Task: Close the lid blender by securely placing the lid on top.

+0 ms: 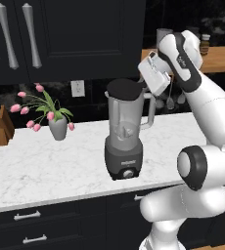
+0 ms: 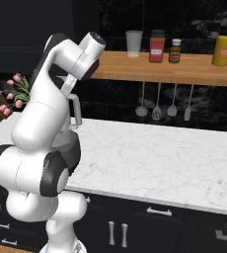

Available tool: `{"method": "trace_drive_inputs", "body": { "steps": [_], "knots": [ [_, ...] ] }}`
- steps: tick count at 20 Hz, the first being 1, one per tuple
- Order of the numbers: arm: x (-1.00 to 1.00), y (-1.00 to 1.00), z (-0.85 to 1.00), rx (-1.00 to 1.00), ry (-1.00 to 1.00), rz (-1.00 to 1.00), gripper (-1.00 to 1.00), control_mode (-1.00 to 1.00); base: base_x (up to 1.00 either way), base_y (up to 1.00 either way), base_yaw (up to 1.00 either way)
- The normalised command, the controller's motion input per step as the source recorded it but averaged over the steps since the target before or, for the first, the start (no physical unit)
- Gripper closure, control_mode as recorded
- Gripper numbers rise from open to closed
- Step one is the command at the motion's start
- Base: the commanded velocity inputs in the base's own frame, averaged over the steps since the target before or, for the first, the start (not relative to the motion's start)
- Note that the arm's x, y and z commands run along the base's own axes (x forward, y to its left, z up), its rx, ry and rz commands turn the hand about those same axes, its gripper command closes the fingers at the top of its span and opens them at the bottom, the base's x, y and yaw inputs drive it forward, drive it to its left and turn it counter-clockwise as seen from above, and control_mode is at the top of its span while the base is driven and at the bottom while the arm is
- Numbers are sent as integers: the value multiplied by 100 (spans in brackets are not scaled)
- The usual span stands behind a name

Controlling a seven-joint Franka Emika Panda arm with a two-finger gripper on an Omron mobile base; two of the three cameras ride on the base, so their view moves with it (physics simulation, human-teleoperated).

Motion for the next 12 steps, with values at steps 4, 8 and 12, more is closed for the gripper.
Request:
{"method": "trace_drive_inputs", "body": {
  "steps": [4,8,12],
  "knots": [
    [-27,0,0,0,8,2,100,-100,0,0,0],
    [0,0,0,0,19,0,100,-100,0,0,0],
    [0,0,-10,0,12,0,100,-100,0,0,0]
  ]
}}
